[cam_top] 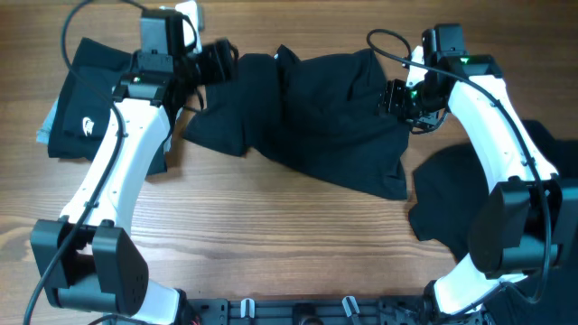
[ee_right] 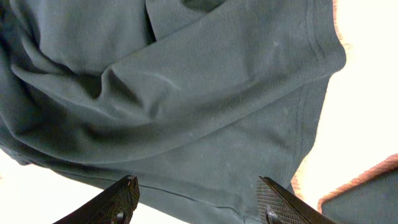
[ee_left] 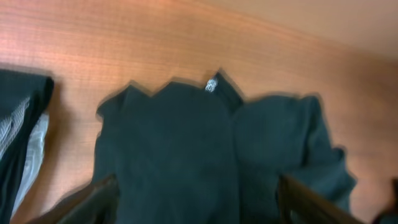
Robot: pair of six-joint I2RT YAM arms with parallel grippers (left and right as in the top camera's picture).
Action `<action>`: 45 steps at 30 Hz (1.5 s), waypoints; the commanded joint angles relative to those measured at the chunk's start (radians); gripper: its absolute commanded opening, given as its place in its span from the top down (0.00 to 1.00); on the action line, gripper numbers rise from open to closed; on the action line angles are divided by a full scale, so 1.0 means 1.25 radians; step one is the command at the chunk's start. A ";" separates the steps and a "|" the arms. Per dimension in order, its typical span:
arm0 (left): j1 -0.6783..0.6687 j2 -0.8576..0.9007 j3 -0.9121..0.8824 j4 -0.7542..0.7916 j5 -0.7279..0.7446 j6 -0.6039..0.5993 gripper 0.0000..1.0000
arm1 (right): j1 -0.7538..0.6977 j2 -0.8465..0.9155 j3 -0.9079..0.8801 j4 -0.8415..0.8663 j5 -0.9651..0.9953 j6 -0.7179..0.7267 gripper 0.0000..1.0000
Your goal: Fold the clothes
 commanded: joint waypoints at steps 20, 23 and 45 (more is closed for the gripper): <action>-0.075 0.174 -0.226 -0.021 -0.002 0.014 0.49 | -0.002 -0.001 -0.004 -0.030 -0.007 0.001 0.34; -0.092 0.187 -0.226 -0.030 -0.003 0.014 0.75 | -0.002 -0.001 -0.004 -0.028 -0.007 0.001 0.34; 0.107 0.024 -0.080 -0.315 -0.118 0.014 0.87 | 0.039 0.013 -0.209 -0.062 -0.154 -0.099 0.44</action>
